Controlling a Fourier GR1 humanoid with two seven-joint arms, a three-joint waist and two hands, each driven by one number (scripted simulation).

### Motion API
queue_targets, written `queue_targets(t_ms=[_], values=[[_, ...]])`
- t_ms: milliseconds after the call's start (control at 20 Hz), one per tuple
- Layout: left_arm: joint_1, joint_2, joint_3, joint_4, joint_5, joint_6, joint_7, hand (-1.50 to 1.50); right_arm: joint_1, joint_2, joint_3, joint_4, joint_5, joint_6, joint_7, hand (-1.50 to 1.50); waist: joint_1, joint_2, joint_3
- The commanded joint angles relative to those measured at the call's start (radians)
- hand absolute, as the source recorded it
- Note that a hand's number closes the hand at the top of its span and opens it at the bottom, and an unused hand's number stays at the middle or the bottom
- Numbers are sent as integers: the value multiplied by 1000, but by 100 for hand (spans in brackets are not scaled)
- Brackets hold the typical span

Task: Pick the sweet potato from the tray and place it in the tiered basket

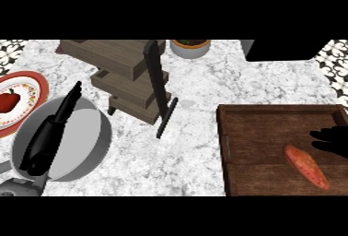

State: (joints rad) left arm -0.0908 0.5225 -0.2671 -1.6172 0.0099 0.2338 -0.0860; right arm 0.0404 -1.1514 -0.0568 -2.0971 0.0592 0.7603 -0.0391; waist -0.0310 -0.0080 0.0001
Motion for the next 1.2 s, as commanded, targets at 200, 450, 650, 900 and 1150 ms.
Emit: queue_targets(t_ms=[200,450,650,900,1150], values=[[41,-44,-5,-42,-50,-3,5,0,225,164,63,-227,270,-52,141,-150,17,4,1],[-56,-85,6,48,-66,-29,14,0,179,192,169,-240,457,-60,229,-150,23,9,0],[15,-51,61,40,-36,-80,-63,0,241,251,226,-162,643,-150,176,-150,27,7,1],[-64,-99,56,27,-94,-86,32,0,216,285,255,-78,759,-152,135,-150,28,8,0],[22,-125,34,-90,-130,-80,63,0,204,247,211,-59,762,-56,80,-150,31,6,0]])
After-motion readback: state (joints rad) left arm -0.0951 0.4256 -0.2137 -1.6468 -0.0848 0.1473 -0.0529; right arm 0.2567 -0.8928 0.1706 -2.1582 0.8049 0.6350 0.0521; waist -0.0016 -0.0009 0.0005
